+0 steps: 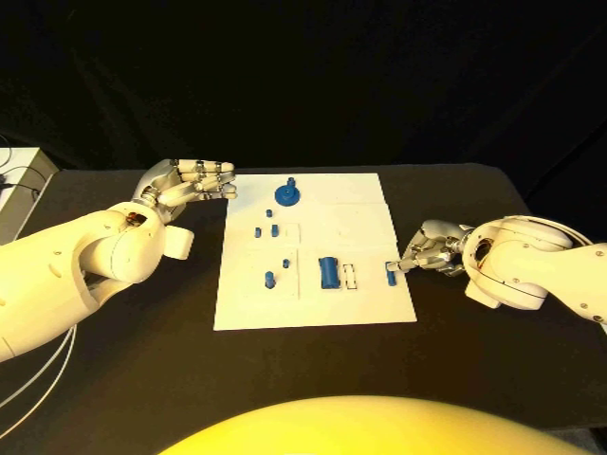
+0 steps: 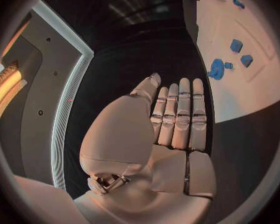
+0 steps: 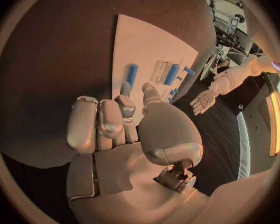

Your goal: Assemble the parts on the task board

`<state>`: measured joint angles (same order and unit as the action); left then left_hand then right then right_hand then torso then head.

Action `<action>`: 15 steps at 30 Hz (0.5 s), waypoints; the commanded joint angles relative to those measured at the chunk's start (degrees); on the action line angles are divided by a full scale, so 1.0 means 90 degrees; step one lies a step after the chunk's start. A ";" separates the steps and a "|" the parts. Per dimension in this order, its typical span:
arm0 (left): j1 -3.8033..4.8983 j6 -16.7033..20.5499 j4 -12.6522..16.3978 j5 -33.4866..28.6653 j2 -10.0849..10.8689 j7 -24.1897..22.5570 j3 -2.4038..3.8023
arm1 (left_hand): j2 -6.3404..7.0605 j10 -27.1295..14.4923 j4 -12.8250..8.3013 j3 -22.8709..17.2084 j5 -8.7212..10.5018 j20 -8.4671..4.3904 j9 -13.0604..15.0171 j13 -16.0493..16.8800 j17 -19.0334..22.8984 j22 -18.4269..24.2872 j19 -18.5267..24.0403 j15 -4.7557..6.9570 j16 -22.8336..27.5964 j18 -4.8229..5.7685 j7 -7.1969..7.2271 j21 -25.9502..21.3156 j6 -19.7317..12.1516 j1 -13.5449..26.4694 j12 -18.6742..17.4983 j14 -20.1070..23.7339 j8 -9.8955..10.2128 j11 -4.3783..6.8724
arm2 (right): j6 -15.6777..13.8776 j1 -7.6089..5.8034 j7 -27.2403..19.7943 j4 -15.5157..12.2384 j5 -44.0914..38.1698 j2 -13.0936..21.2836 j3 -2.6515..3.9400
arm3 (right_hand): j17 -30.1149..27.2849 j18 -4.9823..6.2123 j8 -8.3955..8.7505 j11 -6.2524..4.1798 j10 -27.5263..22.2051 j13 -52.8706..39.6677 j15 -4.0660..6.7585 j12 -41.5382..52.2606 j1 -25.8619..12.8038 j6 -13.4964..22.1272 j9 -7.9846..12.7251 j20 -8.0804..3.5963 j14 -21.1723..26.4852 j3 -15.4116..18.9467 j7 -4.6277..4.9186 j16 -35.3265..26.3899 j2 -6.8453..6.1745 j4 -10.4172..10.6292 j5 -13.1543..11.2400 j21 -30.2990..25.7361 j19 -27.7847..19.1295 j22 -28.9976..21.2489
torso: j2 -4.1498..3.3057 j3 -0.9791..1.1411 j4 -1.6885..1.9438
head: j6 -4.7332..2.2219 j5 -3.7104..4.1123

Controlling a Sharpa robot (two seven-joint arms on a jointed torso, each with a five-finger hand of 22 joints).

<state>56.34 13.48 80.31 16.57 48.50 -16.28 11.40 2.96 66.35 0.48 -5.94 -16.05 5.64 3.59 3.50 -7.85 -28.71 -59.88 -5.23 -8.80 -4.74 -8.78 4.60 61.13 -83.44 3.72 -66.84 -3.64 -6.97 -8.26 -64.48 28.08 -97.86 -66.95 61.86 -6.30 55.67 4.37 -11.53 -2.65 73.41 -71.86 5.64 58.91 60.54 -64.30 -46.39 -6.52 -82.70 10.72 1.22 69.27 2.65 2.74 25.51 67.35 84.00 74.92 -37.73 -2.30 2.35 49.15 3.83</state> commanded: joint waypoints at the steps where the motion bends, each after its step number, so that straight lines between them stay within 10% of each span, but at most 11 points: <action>1: -0.0009 -0.0107 0.0007 -0.0029 -0.0018 -0.0074 0.0005 | 0.0037 -0.0027 0.0038 -0.0001 -0.0019 0.0014 0.0000 -0.0008 -0.0009 0.0004 -0.0028 0.0000 -0.0019 0.0040 -0.0025 -0.0012 0.0024 -0.0023 -0.0013 0.0045 -0.0005 0.0002 | 0.0284 0.0053 0.0197 0.0031 -0.0383 -0.0065 -0.0008 | -0.0010 -0.0049 -0.0037 0.0000 0.0040 -0.0010 0.0035 -0.0024 0.0012 -0.0012 -0.0023 -0.0043 -0.0022 0.0002 -0.0003 0.0010 0.0089 -0.0067 0.0082 0.0016 0.0498 0.0767 | -0.0002 0.0000 -0.0003 | 0.0001 -0.0011; 15: -0.0018 -0.0112 0.0011 -0.0029 0.0006 -0.0053 0.0005 | 0.0031 -0.0023 0.0041 -0.0010 -0.0018 0.0011 0.0000 -0.0008 -0.0009 0.0000 -0.0027 0.0000 -0.0022 0.0042 -0.0031 -0.0005 0.0024 -0.0017 -0.0012 0.0045 -0.0004 0.0000 | 0.0049 0.0227 0.0388 0.0261 -0.0441 -0.0412 -0.0014 | -0.0042 -0.0046 -0.0052 -0.0005 0.0040 -0.0023 0.0041 -0.0034 -0.0016 -0.0002 -0.0066 -0.0051 -0.0023 0.0046 -0.0010 -0.0011 0.0132 -0.0105 0.0175 -0.0011 0.0496 0.0746 | -0.0009 -0.0013 0.0004 | 0.0054 -0.0015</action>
<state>56.20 13.43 80.27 16.55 48.57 -16.26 11.40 2.96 66.35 0.48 -5.94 -16.05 5.64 3.59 3.50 -7.85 -28.72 -59.88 -5.23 -8.80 -4.74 -8.78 4.60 61.13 -83.44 3.71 -66.84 -3.64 -6.97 -7.84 -62.59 30.66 -95.84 -69.80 58.30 -6.39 55.37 4.38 -12.09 -2.65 73.41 -71.99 5.85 58.91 60.63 -64.40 -47.18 -6.52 -82.92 11.05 1.12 69.27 3.47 2.11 26.97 67.34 84.00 74.91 -37.77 -2.41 2.40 49.59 3.76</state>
